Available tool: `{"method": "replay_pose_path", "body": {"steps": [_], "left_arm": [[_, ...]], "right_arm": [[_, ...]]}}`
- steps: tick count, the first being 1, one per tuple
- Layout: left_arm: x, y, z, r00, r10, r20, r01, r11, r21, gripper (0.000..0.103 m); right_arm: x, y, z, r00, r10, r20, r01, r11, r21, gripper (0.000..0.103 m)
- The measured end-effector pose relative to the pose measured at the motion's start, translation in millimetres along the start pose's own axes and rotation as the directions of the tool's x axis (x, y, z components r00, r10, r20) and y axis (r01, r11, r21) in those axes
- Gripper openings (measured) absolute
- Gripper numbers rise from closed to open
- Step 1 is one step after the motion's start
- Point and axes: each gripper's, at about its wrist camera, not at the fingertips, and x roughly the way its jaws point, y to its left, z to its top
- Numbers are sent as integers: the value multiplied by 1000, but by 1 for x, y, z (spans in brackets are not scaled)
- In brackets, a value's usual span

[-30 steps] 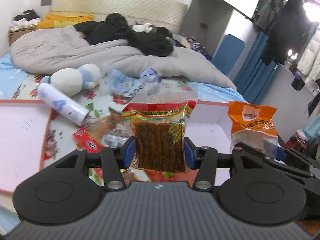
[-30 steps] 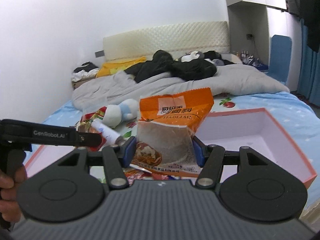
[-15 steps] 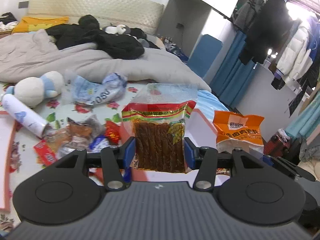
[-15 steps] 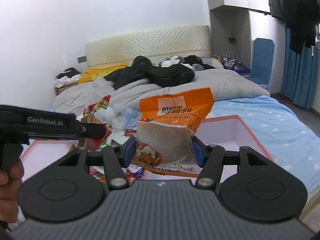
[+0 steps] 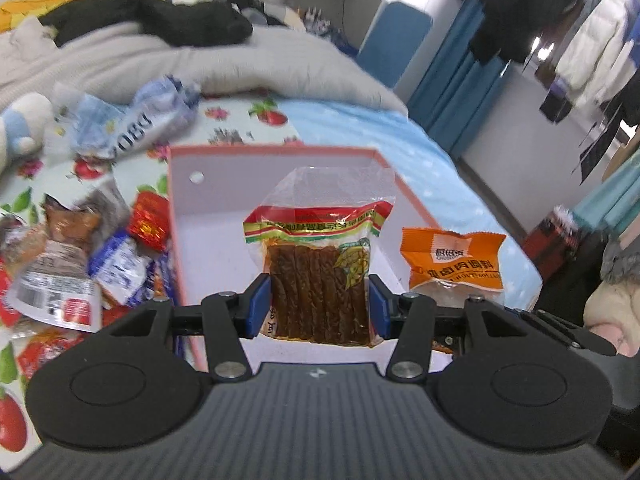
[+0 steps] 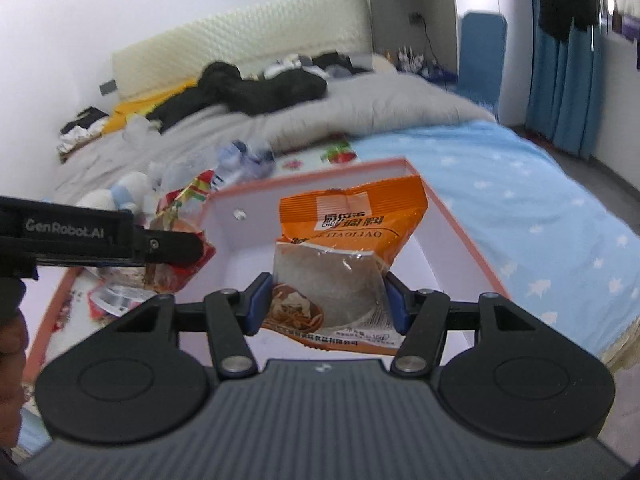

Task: Organize snacks
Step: 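Open both tools to drop the packs into the pink box, then withdraw both tools from the box back toward the snack pile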

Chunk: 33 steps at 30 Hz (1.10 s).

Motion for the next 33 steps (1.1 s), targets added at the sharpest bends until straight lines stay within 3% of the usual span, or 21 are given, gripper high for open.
{"method": "replay_pose_path", "body": {"steps": [4, 8, 12, 15, 17, 19, 33], "left_arm": [[34, 3, 1, 999, 9, -46, -9, 1000, 10, 57], [46, 11, 2, 999, 30, -38, -30, 1000, -2, 62], [49, 14, 3, 998, 16, -55, -16, 1000, 13, 79], [43, 14, 4, 999, 23, -43, -23, 1000, 12, 84], [37, 14, 5, 999, 20, -40, -20, 1000, 4, 84], [29, 15, 4, 999, 15, -29, -14, 1000, 7, 84], [-52, 34, -6, 998, -27, 60, 25, 999, 24, 84]], "right_arm": [[23, -14, -6, 999, -13, -46, 14, 1000, 24, 61], [38, -22, -13, 996, -15, -85, 18, 999, 31, 61], [44, -22, -15, 995, -4, -100, 8, 999, 42, 62], [46, -21, -17, 993, -5, -114, 10, 999, 41, 67], [46, -19, -17, 993, -15, -119, 18, 999, 30, 79], [43, -17, -17, 993, -23, -119, 27, 999, 27, 84], [-9, 9, -10, 995, -94, 11, 93, 991, 91, 84]]}}
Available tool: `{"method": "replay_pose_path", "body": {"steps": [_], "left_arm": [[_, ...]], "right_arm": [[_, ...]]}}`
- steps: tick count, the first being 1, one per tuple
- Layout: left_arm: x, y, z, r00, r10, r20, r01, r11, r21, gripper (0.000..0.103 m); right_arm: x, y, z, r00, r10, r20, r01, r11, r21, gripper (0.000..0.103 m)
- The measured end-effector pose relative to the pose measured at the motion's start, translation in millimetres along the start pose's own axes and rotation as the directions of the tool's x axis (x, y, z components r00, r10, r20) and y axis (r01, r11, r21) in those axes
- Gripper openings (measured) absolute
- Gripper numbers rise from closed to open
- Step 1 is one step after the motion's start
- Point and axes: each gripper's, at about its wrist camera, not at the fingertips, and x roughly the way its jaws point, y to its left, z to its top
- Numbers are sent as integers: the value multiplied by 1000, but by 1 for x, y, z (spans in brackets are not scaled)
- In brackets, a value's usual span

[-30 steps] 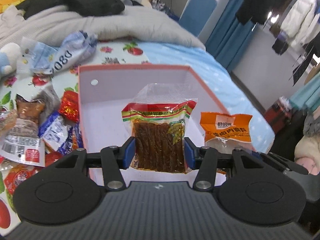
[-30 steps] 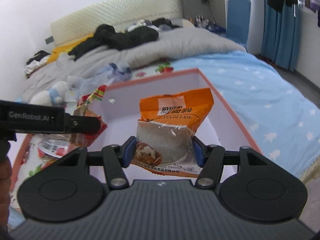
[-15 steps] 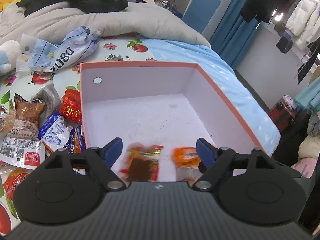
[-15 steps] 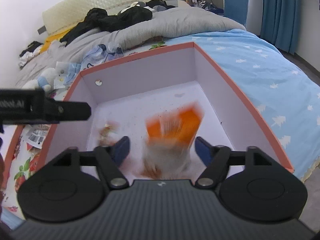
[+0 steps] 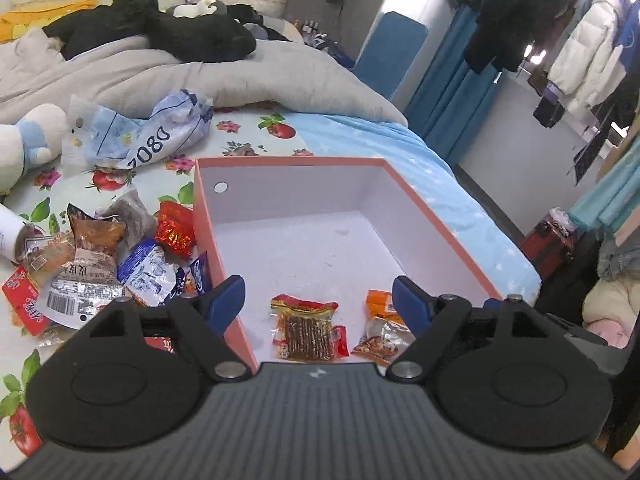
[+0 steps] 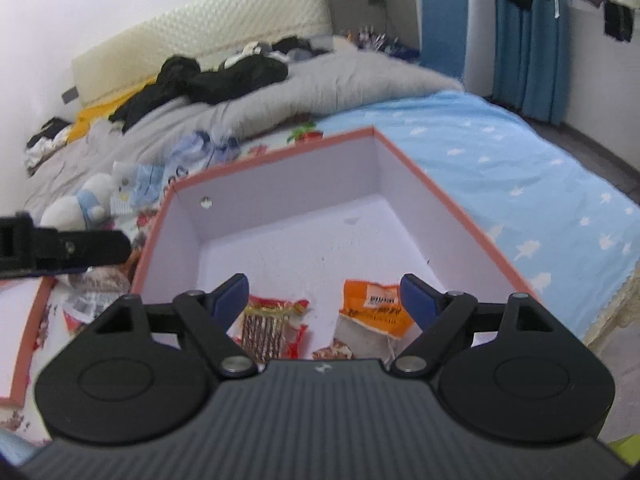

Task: Organize snacks
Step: 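Withdraw both tools from the box back toward the snack pile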

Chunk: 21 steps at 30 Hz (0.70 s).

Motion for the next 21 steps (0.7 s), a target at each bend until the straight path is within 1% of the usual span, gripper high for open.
{"method": "replay_pose_path", "body": {"steps": [2, 7, 11, 14, 16, 21], "left_arm": [[-13, 1, 2, 1000, -3, 18, 3, 1000, 2, 84], [-46, 4, 0, 999, -21, 46, 21, 1000, 14, 84], [-69, 6, -15, 997, -14, 73, 12, 1000, 26, 84], [-83, 9, -29, 996, -14, 85, 13, 1000, 6, 84], [-93, 11, -38, 995, 8, 100, -7, 1000, -6, 84], [-112, 18, -58, 992, 29, 122, -25, 999, -40, 84]], "right_arm": [[-7, 6, 2, 1000, -6, 18, 5, 1000, 24, 84], [-19, 21, 0, 999, -11, 39, 10, 1000, 24, 84], [-35, 32, -6, 998, 13, 56, -14, 1000, 15, 84], [-49, 37, -12, 997, 23, 77, -23, 1000, -11, 84], [-59, 37, -15, 995, 46, 94, -44, 999, -21, 84], [-77, 37, -24, 991, 86, 103, -81, 995, -52, 84]]}}
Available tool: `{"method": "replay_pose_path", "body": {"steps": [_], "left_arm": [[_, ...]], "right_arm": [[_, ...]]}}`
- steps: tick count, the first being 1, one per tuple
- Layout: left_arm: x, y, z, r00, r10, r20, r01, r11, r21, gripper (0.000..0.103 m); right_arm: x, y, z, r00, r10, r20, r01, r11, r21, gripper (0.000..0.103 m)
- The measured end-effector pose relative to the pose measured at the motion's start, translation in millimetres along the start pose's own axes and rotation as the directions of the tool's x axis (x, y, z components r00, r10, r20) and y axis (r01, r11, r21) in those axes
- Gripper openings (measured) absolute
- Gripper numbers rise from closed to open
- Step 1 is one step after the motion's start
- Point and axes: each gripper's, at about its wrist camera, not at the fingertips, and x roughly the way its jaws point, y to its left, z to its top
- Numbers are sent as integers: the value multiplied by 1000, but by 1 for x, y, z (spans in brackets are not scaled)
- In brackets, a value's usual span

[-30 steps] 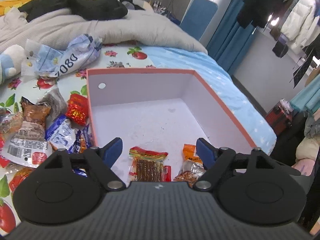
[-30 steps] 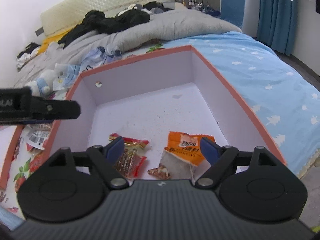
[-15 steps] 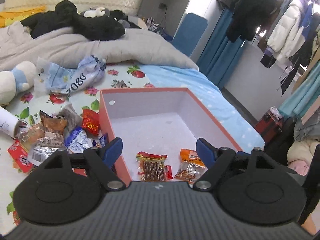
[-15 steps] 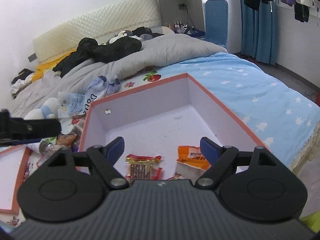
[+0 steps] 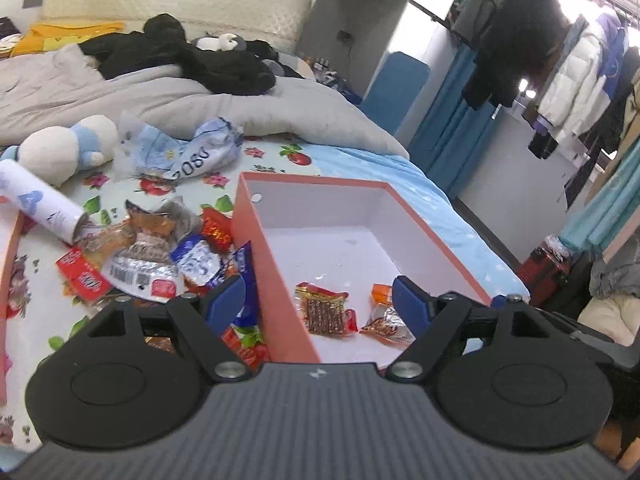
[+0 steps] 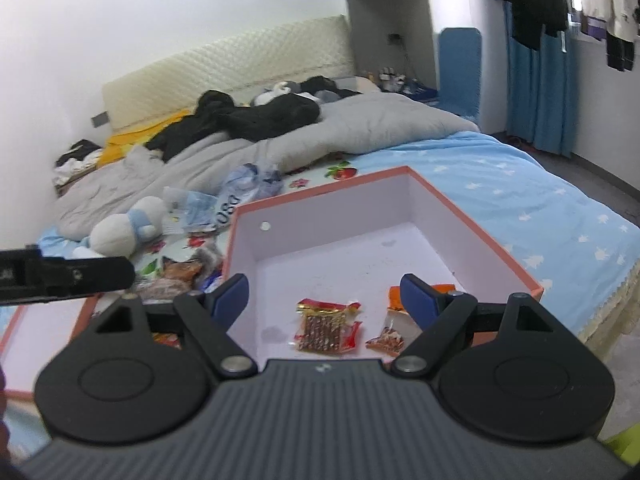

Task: Organize snacks
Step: 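Withdraw both tools from the box back toward the snack pile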

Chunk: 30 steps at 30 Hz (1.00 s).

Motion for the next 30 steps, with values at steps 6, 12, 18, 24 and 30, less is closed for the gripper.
{"method": "replay_pose_path", "body": {"steps": [6, 12, 18, 24, 30], "left_arm": [[-21, 1, -10, 999, 34, 31, -34, 999, -6, 84], [-34, 5, -21, 997, 60, 52, -59, 998, -20, 84], [-43, 17, -41, 995, 85, 43, -84, 996, -34, 84], [-52, 38, -64, 992, 127, 14, -126, 990, -57, 84], [-56, 62, -86, 985, 171, -31, -173, 982, -82, 84]], "right_arm": [[-9, 11, -9, 998, 61, -1, -61, 997, -45, 84], [-21, 29, -22, 993, 118, 4, -117, 988, -105, 84], [-27, 42, -38, 988, 153, -19, -154, 979, -136, 84], [-37, 54, -56, 984, 177, -24, -178, 972, -150, 84], [-38, 66, -77, 981, 186, -46, -191, 969, -157, 83]]}}
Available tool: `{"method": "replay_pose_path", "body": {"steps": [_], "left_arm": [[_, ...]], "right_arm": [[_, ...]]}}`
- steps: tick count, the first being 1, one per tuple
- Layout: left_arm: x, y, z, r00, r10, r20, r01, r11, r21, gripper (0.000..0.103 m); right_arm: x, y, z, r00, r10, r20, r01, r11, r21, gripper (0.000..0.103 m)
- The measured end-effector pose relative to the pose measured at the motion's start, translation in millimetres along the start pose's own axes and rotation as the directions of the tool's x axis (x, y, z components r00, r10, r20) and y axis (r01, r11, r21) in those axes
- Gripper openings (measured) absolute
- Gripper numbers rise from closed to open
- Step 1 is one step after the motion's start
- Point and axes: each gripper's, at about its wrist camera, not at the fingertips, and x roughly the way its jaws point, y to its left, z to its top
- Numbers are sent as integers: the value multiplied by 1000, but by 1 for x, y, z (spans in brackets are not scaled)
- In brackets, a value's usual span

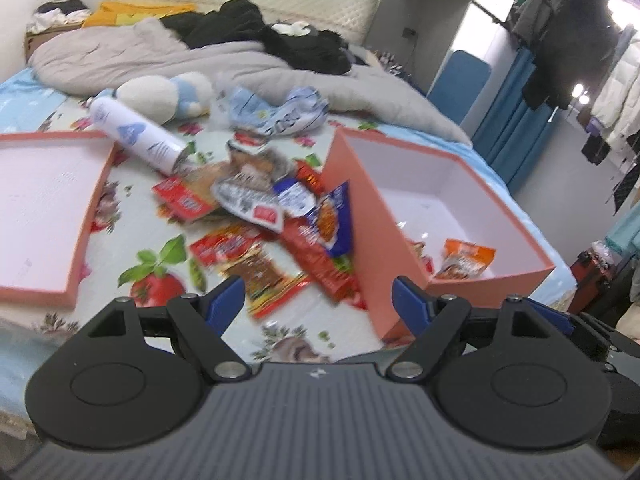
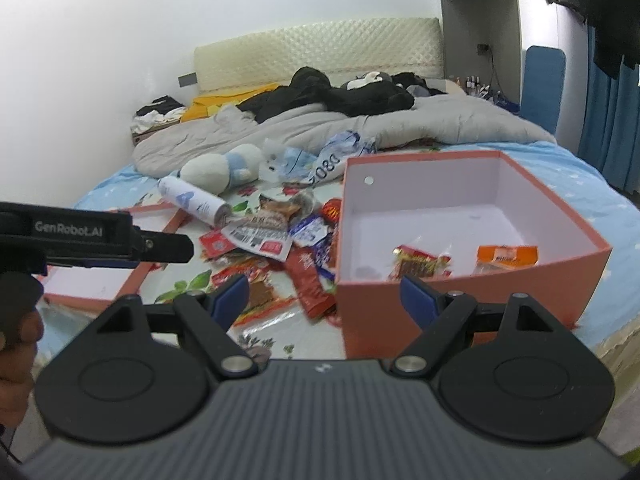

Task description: Organize snacks

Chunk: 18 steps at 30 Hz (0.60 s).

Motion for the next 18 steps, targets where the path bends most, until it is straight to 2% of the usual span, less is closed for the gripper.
{"method": "replay_pose_path", "body": {"steps": [7, 15, 18], "left_arm": [[17, 25, -8, 999, 40, -38, -41, 999, -34, 84], [52, 46, 1, 995, 66, -74, -69, 997, -40, 84], [67, 53, 8, 994, 77, -81, -79, 997, -24, 84]], "right_arm": [[9, 21, -12, 1000, 15, -19, -16, 998, -61, 81], [28, 40, -23, 999, 32, -11, -33, 993, -114, 77], [43, 47, -27, 1000, 27, -15, -28, 992, -126, 71]]}}
